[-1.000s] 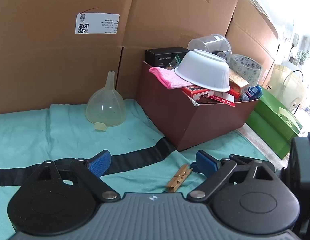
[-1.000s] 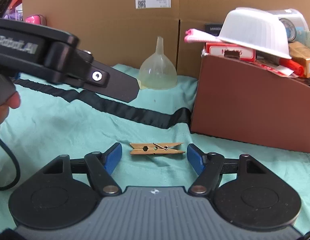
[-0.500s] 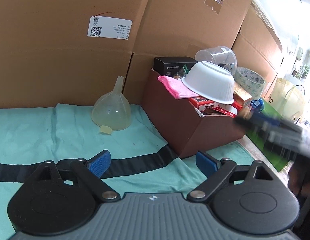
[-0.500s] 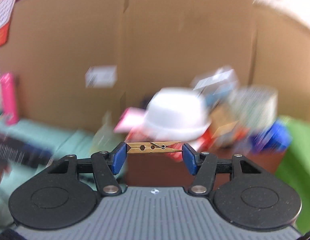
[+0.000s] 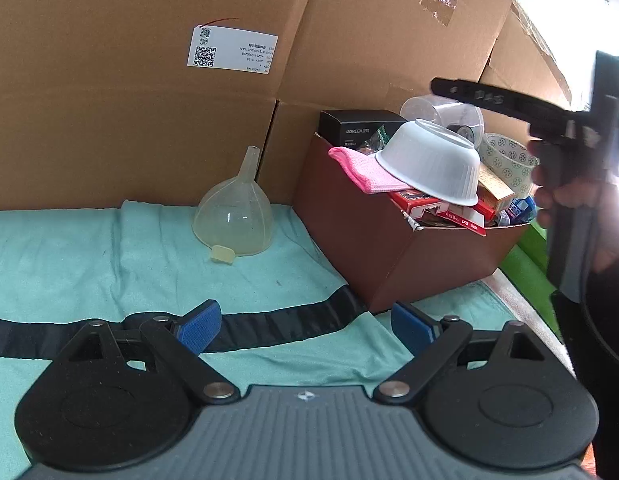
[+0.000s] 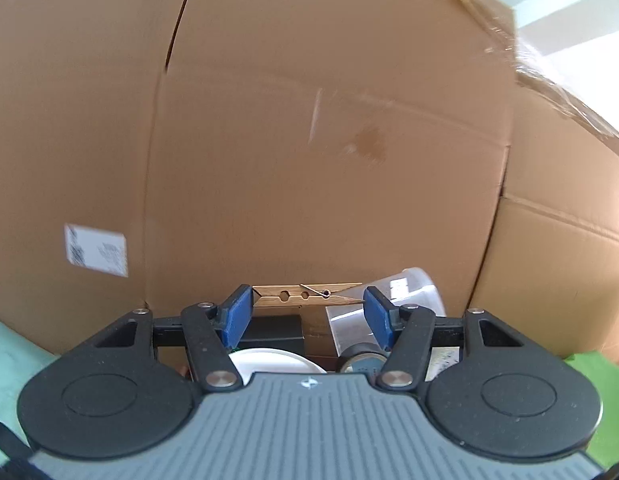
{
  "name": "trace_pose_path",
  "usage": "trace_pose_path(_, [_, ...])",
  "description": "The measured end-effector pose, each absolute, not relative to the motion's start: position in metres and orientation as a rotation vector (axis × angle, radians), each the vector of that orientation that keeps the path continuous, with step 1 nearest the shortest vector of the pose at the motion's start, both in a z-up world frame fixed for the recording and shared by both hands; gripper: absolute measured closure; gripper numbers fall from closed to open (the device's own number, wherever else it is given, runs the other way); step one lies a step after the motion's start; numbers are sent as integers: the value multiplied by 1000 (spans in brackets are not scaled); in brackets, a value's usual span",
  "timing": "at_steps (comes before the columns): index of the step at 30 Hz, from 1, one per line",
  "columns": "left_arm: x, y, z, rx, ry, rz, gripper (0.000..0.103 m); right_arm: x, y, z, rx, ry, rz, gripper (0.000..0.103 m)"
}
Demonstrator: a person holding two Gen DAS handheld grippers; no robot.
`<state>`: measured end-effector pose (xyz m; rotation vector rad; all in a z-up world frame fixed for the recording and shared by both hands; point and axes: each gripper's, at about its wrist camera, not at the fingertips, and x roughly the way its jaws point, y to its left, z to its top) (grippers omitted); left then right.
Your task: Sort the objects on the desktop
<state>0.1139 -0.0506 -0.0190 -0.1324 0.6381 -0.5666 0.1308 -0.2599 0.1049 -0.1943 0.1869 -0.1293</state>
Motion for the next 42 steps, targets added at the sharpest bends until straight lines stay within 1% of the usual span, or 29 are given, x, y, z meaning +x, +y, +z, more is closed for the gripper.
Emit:
trace_pose_path(3, [117,-51,-21,-133,646,-565,8,143,-257,95,-248,221,-156,42])
trace_pose_path(5, [119,-50,-22,-135,648,-568,8,137,-257,90,-253,222,-155,34])
trace_pose_path(11, [124,-52,-26,-150,671,-561,8,115,-252,89,-263,199,-173,27])
trace_pose_path(14, [123,-52,-26,-148,668,-559,8,109,-250,92,-264,184,-170,26])
trace_pose_path(22, [126,-44,-26,-152,657,-519,8,81,-232,91,-218,171,-76,26])
trace_pose_path(27, [132,-28,-15,-167,622,-480,8,57,-204,75,-273,173,53,26])
trace_pose_path(30, [135,-19,-4,-175,588,-470,8,48,-186,61,-305,200,126,27])
trace_pose_path(32, [138,-15,3,-176,567,-476,9,46,-174,53,-310,233,186,32])
trace_pose_path(35, [143,-18,13,-157,540,-503,9,52,-154,38,-300,296,280,37])
trace_pose_path(39, [158,-30,15,-82,518,-530,10,78,-132,21,-263,360,302,37])
trace_pose_path(41, [170,-35,12,-59,524,-542,13,94,-124,12,-247,380,265,36])
trace_pose_path(42, [177,-37,11,-51,534,-557,13,102,-121,9,-242,389,242,36])
